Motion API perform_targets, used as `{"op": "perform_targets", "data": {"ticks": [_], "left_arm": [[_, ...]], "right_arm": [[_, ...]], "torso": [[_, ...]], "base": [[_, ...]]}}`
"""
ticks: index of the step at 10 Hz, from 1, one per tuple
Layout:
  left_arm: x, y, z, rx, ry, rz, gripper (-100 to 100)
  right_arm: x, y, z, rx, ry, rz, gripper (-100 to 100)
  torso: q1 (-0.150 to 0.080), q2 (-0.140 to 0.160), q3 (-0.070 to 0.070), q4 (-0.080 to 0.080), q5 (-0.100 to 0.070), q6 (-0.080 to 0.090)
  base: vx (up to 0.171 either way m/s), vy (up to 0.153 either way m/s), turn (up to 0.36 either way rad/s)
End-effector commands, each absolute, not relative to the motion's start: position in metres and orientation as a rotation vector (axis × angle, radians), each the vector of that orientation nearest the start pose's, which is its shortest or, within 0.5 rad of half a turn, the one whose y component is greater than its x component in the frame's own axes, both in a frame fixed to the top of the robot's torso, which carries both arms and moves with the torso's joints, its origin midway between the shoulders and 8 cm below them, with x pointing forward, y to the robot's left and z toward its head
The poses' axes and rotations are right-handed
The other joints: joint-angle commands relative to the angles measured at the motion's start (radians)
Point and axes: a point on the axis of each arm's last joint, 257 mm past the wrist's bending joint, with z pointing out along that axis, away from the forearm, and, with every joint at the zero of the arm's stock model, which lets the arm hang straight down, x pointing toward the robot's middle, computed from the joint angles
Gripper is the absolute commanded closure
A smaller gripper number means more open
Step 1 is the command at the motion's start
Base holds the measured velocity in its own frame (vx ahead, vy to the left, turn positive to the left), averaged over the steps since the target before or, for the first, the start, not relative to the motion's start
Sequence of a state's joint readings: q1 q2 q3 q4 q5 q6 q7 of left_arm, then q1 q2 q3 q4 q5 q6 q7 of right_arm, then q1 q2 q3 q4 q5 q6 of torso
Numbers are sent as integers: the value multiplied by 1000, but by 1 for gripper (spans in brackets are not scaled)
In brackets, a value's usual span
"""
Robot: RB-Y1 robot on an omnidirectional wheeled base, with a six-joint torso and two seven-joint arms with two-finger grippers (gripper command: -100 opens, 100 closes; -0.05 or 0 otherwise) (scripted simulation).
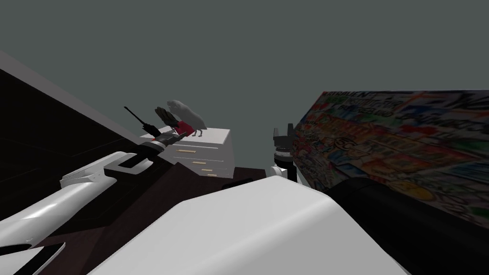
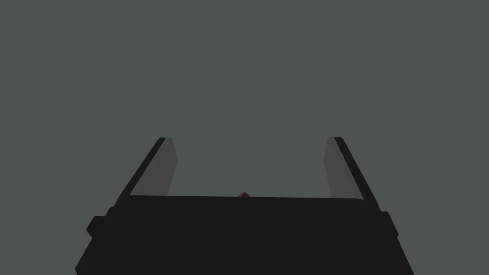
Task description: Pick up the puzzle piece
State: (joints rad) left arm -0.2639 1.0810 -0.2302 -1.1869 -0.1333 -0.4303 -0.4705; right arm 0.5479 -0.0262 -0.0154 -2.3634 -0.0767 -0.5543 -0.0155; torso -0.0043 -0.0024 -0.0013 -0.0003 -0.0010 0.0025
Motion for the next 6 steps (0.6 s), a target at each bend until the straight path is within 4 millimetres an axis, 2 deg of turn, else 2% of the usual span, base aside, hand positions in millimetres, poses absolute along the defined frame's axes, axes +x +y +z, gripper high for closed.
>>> {"op": "perform_targets", "data": {"ticks": [1,5,6], "left_arm": [[578,453,-85,304,1530,-102,100],[578,454,-85,305,1530,-100,100],[578,454,-85,305,1530,-100,0]], "right_arm": [[312,-289,57,611,517,1357,0],[312,-289,57,611,518,1356,0],[312,-289,57,610,518,1356,0]], "torso": [[0,0,0,0,0,0],[2,-1,0,0,1,0],[2,-1,0,0,1,0]], "base": [[0,0,0],[0,0,0],[0,0,0]]}}
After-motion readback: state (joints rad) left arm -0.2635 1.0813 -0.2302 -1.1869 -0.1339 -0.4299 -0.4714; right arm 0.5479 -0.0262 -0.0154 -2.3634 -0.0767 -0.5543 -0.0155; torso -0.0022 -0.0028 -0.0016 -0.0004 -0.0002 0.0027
